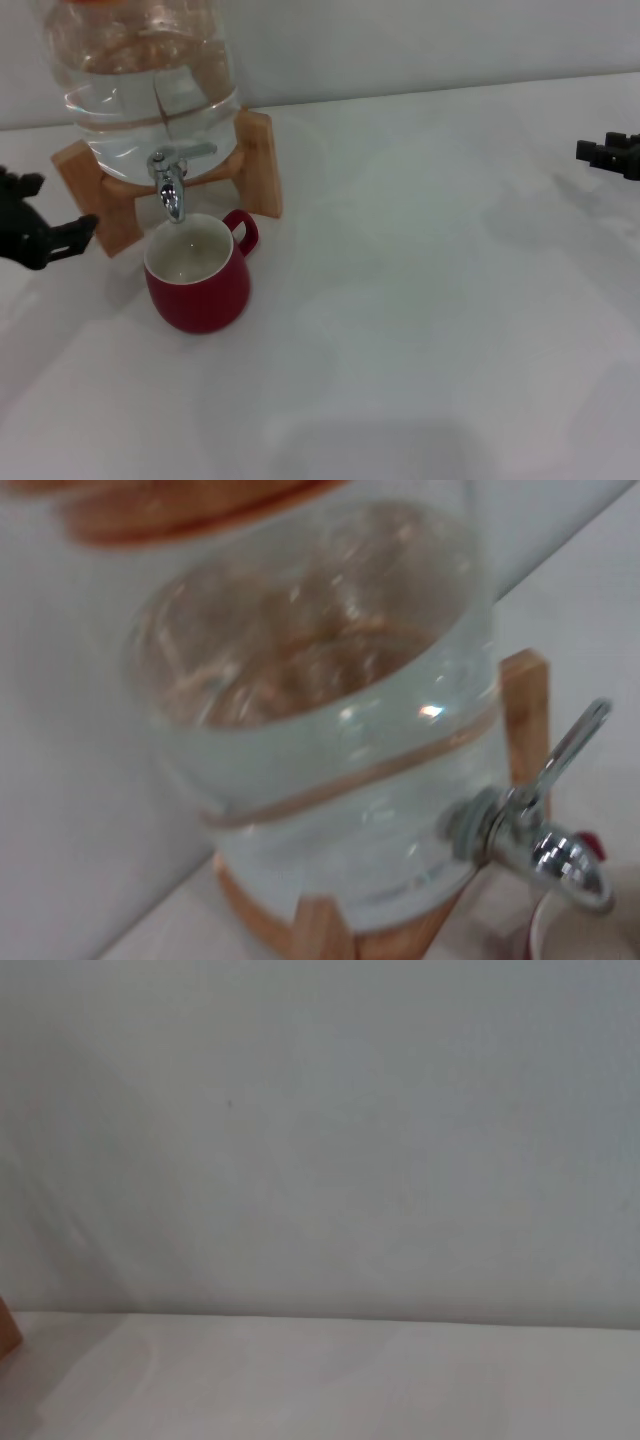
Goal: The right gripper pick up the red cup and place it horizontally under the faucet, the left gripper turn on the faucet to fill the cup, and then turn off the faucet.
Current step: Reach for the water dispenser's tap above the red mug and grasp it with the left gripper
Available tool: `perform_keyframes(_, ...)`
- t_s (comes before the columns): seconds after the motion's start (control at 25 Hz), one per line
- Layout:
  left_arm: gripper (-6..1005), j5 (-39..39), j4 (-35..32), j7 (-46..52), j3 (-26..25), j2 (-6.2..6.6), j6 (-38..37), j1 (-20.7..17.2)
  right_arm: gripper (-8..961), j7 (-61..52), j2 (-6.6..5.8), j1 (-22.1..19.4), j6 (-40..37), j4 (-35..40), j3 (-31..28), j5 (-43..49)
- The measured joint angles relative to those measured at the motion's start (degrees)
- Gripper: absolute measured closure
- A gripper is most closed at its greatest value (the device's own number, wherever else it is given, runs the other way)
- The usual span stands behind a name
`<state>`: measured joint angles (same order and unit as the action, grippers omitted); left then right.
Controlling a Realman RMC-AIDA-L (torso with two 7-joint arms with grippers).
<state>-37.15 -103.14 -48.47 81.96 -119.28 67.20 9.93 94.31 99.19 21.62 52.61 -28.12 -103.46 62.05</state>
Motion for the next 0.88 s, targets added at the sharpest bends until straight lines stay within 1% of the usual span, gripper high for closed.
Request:
perform_keyframes(0.2, 318, -3.7, -0.3, -3.0, -0.1, 0.20, 2.0, 2.4, 403, 0.0, 0.04, 0.0, -0.1, 0.0, -0.4, 0.0)
perform_keyframes(0.36, 327, -7.7, -0.7, -4.5, -1.6, 0.28, 6.8, 4.8, 403, 0.0, 0.04, 0.0, -0.1, 0.2, -0.4, 0.0)
perform_keyframes(0.6, 336, -9.9, -1.7, -4.8, -2.7, 0.31, 11.8, 7.2, 402, 0.0, 0.02, 0.0, -0.1, 0.2, -0.5, 0.0)
perform_keyframes(0.88, 335, -12.6, -2.2, -4.4, -7.9, 0.37, 19.8, 11.1, 402, 0.0, 0.02, 0.0, 0.0, 0.1, -0.4, 0.0)
